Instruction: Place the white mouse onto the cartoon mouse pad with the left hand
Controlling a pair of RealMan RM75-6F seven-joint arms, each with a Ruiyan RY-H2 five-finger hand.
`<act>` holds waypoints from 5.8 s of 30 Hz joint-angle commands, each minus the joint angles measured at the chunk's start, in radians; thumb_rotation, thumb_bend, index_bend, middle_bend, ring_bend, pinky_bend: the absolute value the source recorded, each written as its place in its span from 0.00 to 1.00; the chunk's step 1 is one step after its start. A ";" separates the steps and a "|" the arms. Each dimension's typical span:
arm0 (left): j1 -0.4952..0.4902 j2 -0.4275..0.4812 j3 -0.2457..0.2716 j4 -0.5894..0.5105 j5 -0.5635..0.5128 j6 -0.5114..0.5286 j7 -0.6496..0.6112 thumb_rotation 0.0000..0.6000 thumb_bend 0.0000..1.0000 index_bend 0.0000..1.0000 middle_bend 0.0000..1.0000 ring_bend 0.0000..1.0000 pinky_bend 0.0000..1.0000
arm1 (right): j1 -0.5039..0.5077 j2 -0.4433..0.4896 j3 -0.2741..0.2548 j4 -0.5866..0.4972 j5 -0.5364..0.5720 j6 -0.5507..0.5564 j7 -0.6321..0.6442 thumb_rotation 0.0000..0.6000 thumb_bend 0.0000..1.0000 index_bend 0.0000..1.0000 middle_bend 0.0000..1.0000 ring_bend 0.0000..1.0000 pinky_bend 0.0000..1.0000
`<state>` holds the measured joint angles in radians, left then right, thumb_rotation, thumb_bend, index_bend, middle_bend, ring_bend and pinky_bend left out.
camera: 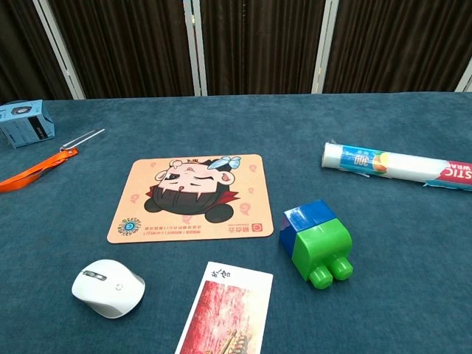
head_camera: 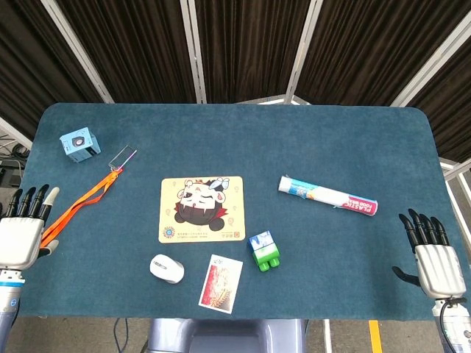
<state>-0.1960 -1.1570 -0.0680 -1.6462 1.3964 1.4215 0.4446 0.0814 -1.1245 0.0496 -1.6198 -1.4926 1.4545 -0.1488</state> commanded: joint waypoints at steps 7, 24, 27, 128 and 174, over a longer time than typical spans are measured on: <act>-0.011 0.015 0.007 -0.016 0.011 -0.028 -0.026 1.00 0.00 0.01 0.00 0.00 0.00 | -0.001 0.000 0.000 0.000 0.000 0.002 -0.001 1.00 0.09 0.00 0.00 0.00 0.00; -0.149 0.070 0.033 -0.220 -0.021 -0.291 0.036 1.00 0.00 0.23 0.00 0.00 0.00 | -0.001 0.001 0.000 -0.001 0.002 0.000 0.000 1.00 0.09 0.00 0.00 0.00 0.00; -0.174 0.047 0.037 -0.244 -0.049 -0.329 0.089 1.00 0.00 0.24 0.00 0.00 0.00 | -0.001 0.001 0.000 -0.001 0.002 0.000 0.000 1.00 0.09 0.00 0.00 0.00 0.00; -0.866 -0.413 0.037 0.504 0.192 -0.704 0.046 1.00 0.33 0.52 0.00 0.00 0.00 | 0.018 0.013 0.004 -0.007 0.020 -0.040 0.021 1.00 0.09 0.00 0.00 0.00 0.00; -0.925 -0.645 0.308 1.091 0.537 -0.396 -0.503 1.00 0.22 0.31 0.00 0.00 0.00 | 0.028 0.016 0.006 -0.018 0.041 -0.056 0.006 1.00 0.09 0.00 0.00 0.00 0.00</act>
<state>-1.1213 -1.8014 0.2402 -0.5556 1.9339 1.0261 -0.0593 0.1098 -1.1087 0.0552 -1.6376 -1.4514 1.3981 -0.1428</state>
